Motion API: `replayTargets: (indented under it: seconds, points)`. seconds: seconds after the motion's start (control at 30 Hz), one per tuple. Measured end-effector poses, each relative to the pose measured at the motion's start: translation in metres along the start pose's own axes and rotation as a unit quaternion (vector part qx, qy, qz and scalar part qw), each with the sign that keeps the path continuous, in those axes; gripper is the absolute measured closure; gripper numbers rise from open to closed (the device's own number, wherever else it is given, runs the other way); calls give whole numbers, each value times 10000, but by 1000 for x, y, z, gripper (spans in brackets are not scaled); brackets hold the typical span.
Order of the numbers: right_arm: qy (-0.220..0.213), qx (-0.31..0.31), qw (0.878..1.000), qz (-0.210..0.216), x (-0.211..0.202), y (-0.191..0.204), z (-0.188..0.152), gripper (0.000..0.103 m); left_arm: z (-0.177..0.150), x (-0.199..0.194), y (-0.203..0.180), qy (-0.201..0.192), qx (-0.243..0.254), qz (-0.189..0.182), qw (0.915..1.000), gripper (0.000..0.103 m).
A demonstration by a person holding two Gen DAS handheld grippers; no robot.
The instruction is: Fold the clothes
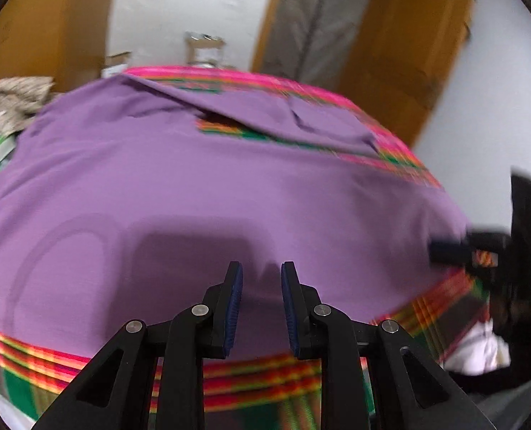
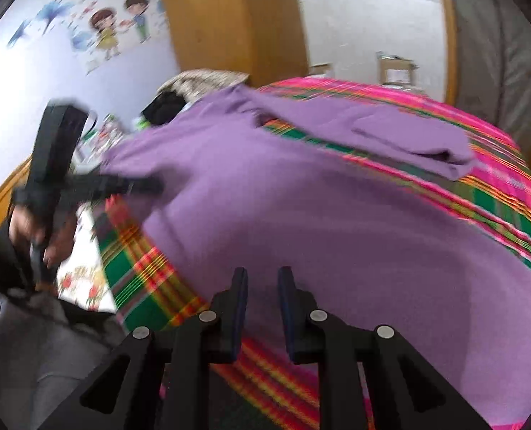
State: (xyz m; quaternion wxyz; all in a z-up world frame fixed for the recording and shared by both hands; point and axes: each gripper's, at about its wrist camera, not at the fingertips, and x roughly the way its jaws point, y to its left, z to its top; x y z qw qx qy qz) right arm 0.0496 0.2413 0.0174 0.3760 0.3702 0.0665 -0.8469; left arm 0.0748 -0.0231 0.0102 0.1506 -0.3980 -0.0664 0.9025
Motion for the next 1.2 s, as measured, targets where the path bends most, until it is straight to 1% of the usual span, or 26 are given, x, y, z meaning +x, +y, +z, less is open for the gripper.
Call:
replayTargets:
  seconds: [0.03,0.07,0.1,0.3,0.4,0.47,0.6,0.67,0.7,0.73,0.77,0.8,0.83,0.87,0.9,0.97,1.0,1.07,1.1,1.2]
  points:
    - [-50,82,9999,-60,-2,-4,1,85,-2,4,0,93,73,-24,9999,80]
    - [-86,157,9998,-124,-4,-8,2,85,-4,2,-4,28,186,37,9998,80]
    - [-104,223,9995,-202,-5,-12,2,85,-5,1,-5,64,265,36,9996,80]
    - [-221,817,9943,-642,-9,-42,1,84,-6,-4,-3,173,399,-55,9990,80]
    - [-187,1123,9905,-770,-5,-56,1,84,-4,-7,-2,79,363,-37,9993,80]
    - [-170,1192,9896,-785,-1,-59,6,84,0,-3,-2,77,340,-22,9994,80]
    - [-95,1104,9906,-798,11,-55,21,84,7,4,-2,71,292,8,9995,80]
    - [56,1178,9894,-847,21,-61,27,84,10,8,-2,68,269,23,9996,80]
    - [115,1339,9872,-862,23,-69,27,83,12,10,-2,67,257,30,9996,80]
    - [102,1552,9841,-858,22,-79,27,88,13,12,-2,66,245,38,9997,80]
    - [77,1748,9802,-928,19,-89,25,87,15,14,-2,64,233,45,9997,80]
    - [39,1922,9753,-1089,13,-99,22,87,17,16,-2,63,222,53,9997,80]
    - [1,2095,9698,-1249,8,-110,19,90,17,17,-1,60,214,52,9997,80]
    - [-37,2267,9637,-1408,2,-121,16,90,17,17,-1,58,206,52,9998,80]
    - [-62,2379,9588,-1554,-3,-128,13,93,18,18,-1,55,198,51,9998,80]
    - [-82,2461,9521,-1813,-13,-136,8,92,18,20,0,49,183,50,9998,80]
    - [-105,2497,9500,-1873,-17,-137,7,91,18,21,0,47,175,49,9998,80]
    - [-177,2536,9502,-1804,-20,-135,5,86,20,22,2,26,150,73,9999,80]
    - [-204,2520,9519,-1733,-20,-133,6,86,22,23,3,7,133,99,9999,80]
    - [-272,2310,9620,-1430,-19,-119,9,86,26,26,6,28,71,163,9998,80]
